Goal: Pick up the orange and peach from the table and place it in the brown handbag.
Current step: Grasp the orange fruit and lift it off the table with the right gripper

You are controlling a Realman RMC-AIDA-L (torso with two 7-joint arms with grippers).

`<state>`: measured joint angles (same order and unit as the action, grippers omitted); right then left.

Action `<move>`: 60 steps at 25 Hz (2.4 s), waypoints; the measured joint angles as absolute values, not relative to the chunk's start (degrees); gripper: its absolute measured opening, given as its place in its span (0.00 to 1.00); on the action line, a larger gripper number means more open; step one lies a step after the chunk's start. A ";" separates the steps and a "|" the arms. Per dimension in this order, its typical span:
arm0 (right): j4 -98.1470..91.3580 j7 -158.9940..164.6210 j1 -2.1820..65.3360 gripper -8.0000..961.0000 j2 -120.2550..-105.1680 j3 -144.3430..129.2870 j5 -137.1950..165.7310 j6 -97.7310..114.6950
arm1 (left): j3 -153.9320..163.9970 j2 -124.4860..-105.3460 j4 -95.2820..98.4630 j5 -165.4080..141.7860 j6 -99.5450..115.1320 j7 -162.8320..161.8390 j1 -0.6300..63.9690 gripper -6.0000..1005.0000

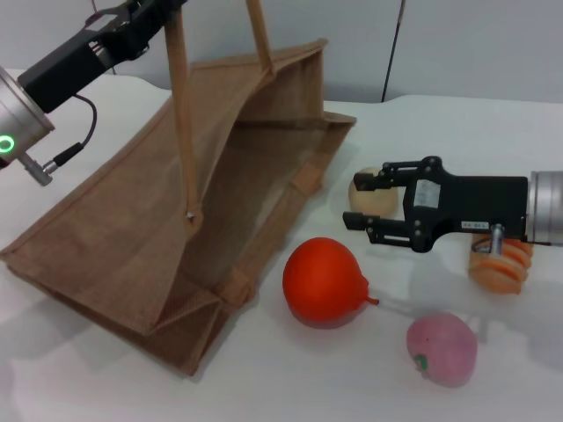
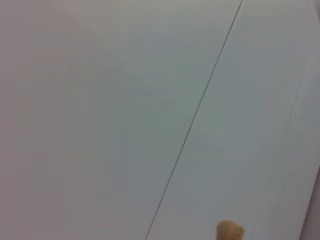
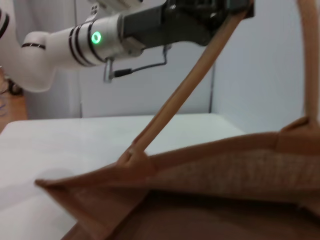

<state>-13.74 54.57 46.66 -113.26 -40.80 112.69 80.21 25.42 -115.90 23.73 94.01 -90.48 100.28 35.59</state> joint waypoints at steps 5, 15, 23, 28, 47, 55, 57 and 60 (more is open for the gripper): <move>-13.80 58.65 49.05 0.60 -113.55 -40.84 118.19 80.09 | 25.35 -115.82 23.73 94.04 -90.53 99.74 35.69 0.13; -13.80 63.55 52.31 0.64 -114.42 -42.02 124.71 80.58 | 24.92 -115.62 23.73 94.05 -90.09 99.69 35.69 0.13; -13.84 66.95 54.22 0.68 -115.34 -47.30 124.93 78.26 | 24.50 -115.57 23.73 94.04 -89.94 99.67 35.69 0.13; -13.80 68.01 54.60 0.71 -115.67 -49.04 125.01 77.11 | 24.52 -115.57 23.73 94.04 -89.87 99.67 35.68 0.13; -9.32 70.75 57.63 0.71 -115.92 -50.01 125.17 65.40 | 24.52 -115.57 23.73 94.04 -89.25 99.66 35.69 0.13; -9.33 72.20 57.66 0.68 -115.92 -50.34 125.39 65.35 | 24.52 -115.57 23.73 94.04 -89.20 99.67 35.60 0.13; -9.47 73.00 57.66 0.64 -115.92 -50.87 125.41 65.34 | 24.52 -115.57 23.73 94.04 -89.20 99.66 35.59 0.13; -9.68 73.72 57.66 0.54 -115.92 -51.97 125.41 65.58 | 24.52 -115.57 23.73 94.04 -89.20 99.66 35.55 0.13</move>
